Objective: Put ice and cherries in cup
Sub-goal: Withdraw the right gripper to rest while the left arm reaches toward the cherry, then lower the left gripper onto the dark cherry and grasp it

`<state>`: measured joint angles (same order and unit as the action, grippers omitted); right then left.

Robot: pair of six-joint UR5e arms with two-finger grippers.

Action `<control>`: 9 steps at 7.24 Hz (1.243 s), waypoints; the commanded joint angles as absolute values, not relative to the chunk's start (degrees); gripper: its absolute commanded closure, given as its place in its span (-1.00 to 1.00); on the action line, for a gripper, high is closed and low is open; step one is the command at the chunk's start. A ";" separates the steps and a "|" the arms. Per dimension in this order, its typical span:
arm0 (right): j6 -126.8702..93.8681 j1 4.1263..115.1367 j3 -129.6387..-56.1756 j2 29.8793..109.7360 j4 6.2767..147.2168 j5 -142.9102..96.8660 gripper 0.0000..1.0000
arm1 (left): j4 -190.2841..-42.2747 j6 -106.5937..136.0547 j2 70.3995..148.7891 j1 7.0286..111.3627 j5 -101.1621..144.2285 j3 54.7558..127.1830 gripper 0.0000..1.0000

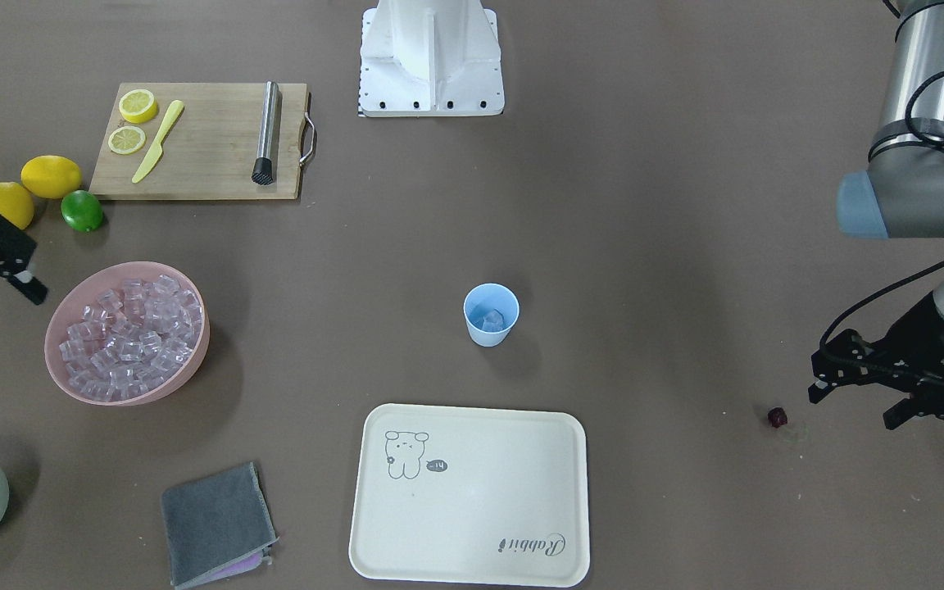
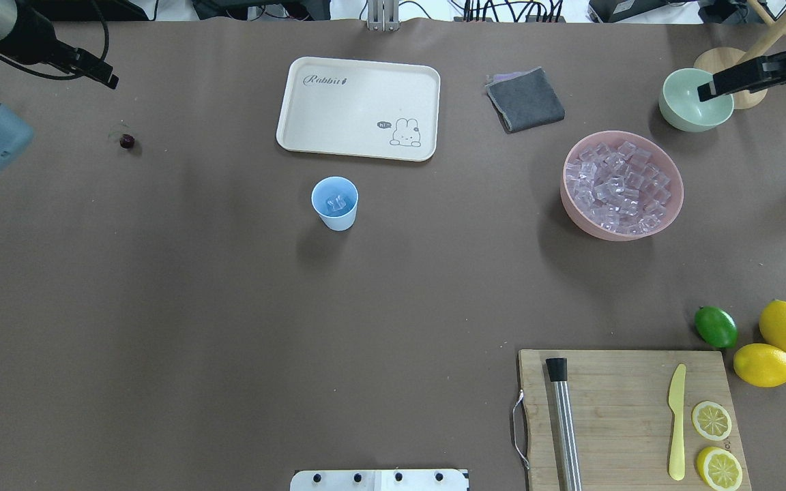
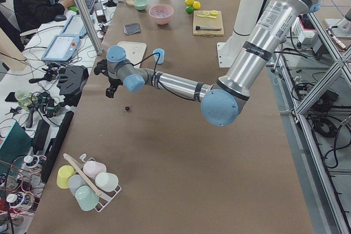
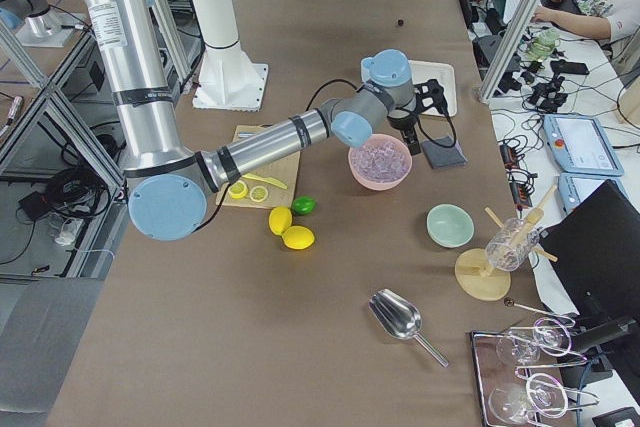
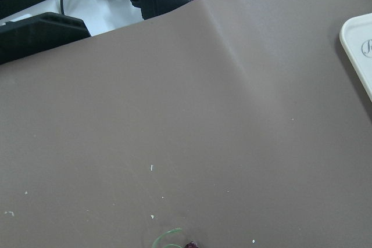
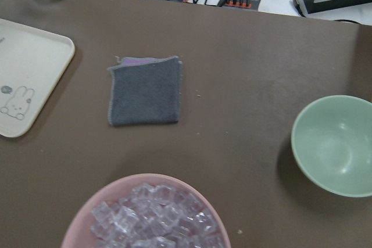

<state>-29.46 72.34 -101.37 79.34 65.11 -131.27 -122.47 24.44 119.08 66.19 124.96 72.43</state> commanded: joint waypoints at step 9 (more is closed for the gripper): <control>-15.64 77.70 -100.46 83.23 72.77 -128.42 -1.00 | -122.87 32.35 120.41 59.52 120.94 63.63 -0.93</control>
